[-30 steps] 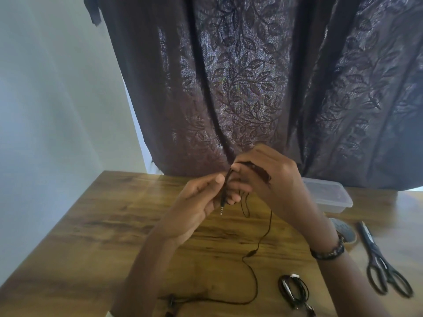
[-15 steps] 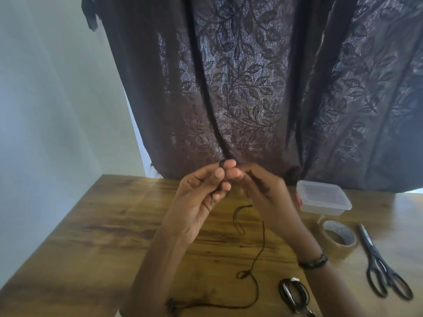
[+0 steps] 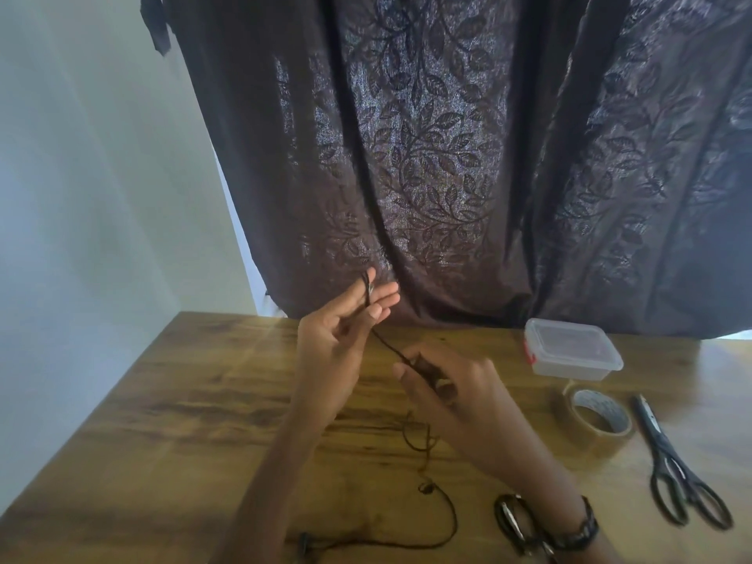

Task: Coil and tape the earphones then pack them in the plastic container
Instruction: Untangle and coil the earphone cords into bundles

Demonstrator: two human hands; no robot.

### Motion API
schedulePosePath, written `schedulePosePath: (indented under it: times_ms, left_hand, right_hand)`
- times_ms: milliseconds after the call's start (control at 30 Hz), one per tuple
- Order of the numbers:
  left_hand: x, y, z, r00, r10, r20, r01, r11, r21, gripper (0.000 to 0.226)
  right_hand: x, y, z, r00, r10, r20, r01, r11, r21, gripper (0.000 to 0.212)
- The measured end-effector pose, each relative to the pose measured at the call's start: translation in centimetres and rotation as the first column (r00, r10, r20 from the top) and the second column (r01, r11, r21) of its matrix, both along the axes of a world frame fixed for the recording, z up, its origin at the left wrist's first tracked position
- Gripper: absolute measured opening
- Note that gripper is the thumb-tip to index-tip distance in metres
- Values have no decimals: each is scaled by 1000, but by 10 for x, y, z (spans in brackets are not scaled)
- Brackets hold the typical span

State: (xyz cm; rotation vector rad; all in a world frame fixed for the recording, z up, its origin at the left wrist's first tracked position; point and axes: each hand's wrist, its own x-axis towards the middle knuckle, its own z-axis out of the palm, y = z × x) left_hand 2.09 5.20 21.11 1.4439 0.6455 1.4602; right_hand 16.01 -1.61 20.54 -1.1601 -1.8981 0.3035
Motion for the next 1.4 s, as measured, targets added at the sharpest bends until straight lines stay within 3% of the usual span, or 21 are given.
schedulePosePath:
  times_ms: [167, 367, 533, 700, 767, 867, 1033, 1067, 1100, 1133, 1167, 1200, 1233, 1333, 1400]
  left_hand:
    - [-8, -4, -4, 962, -152, -225, 163, 986, 31, 34]
    - [-14, -16, 4, 899, -374, -226, 370, 927, -63, 31]
    - [-17, -20, 13, 877, -420, -235, 411, 907, -88, 27]
    - [-18, -23, 19, 921, -390, -11, 387, 917, -100, 17]
    - [-20, -23, 22, 924, -370, 97, 380, 917, -123, 22]
    - [-23, -22, 28, 922, -347, 173, 371, 919, -134, 23]
    - [-27, -22, 32, 917, -332, 222, 370, 915, -163, 23]
    - [-27, -22, 33, 916, -328, 232, 369, 914, -166, 23]
    - [-27, -22, 33, 916, -323, 238, 367, 915, -170, 23]
    - [-27, -22, 33, 918, -317, 238, 361, 916, -173, 24]
    - [-27, -22, 33, 923, -308, 229, 351, 919, -178, 24]
    - [-26, -22, 33, 930, -299, 216, 340, 922, -185, 24]
    - [-25, -23, 33, 934, -294, 202, 332, 923, -193, 23]
    - [-18, -23, 31, 939, -297, 176, 330, 922, -203, 24]
    - [-15, -23, 31, 943, -288, 169, 320, 924, -208, 24]
  right_hand:
    - [15, 10, 33, 990, -67, 126, 50, 990, 134, 11]
    - [30, 31, 52, 975, -5, 222, -37, 982, 183, 9]
    - [33, 36, 52, 984, 79, 161, -107, 980, 167, 9]
    - [43, 41, 33, 992, 129, -7, -129, 990, 62, 12]
    - [47, 39, 23, 974, 159, -164, -171, 983, -66, 17]
    - [49, 35, 2, 863, 115, -491, -280, 919, -277, 22]
    - [61, 41, -33, 578, -232, -782, -392, 762, -516, 26]
    - [67, 42, -40, 618, -249, -746, -404, 713, -573, 26]
    - [73, 42, -48, 738, -200, -644, -386, 657, -647, 30]
    - [77, 41, -51, 875, -82, -477, -337, 604, -723, 43]
    - [80, 39, -53, 955, 74, -287, -275, 580, -767, 63]
    - [79, 37, -50, 974, 173, -144, -220, 602, -768, 79]
    - [73, 36, -42, 973, 203, -108, -217, 656, -723, 88]
    - [35, 29, -5, 857, 224, -464, -428, 811, -399, 80]
    - [13, 25, 12, 780, 236, -580, -455, 850, -266, 61]
